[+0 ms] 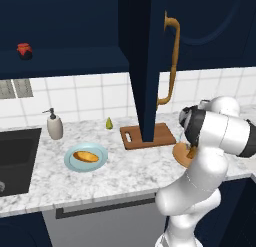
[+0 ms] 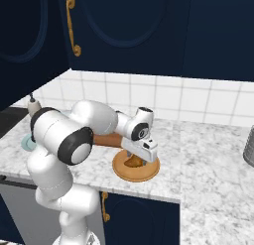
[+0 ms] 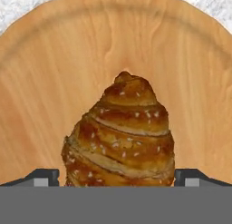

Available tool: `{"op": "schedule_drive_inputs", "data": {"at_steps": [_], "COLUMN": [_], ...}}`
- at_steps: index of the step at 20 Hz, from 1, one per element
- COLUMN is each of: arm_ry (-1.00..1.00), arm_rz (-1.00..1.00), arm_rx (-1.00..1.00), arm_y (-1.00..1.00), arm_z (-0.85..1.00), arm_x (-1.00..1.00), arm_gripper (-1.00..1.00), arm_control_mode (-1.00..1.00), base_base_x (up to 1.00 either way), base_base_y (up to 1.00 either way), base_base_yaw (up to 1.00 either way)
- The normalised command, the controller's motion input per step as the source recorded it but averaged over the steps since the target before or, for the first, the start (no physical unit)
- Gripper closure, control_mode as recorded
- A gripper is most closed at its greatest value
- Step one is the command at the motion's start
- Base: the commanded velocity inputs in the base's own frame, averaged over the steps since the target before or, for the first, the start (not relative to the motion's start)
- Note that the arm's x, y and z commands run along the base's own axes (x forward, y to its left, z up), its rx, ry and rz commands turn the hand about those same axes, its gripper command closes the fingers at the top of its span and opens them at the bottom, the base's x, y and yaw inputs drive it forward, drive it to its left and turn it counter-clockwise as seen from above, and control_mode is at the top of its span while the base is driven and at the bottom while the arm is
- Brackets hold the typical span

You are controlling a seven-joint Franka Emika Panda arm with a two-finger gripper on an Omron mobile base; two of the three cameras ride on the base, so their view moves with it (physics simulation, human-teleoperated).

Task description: From the different types of pastries on the counter, select a croissant and place it on the cutting board. Then retrieve a jar of jam from the cabinet and place it alongside the croissant on the cutting board.

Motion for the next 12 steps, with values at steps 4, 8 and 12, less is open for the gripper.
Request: {"op": "schedule_drive_inputs", "data": {"at_steps": [4, 8, 12], "arm_ry": [0.00, 0.06, 0.00], "arm_rz": [0.00, 0.01, 0.13], "arm_rx": [0.00, 0.07, 0.18], "arm_y": [0.00, -0.23, -0.03], "arm_z": [-0.64, 0.14, 0.99], "arm_x": [0.00, -0.05, 0.00], "arm_gripper": [1.00, 1.00, 1.00], "arm_control_mode": [-1.00, -1.00, -1.00], "base_base_x": [0.00, 0.00, 0.00], "base_base_y": [0.00, 0.00, 0.00], "base_base_yaw": [0.00, 0.00, 0.00]}}
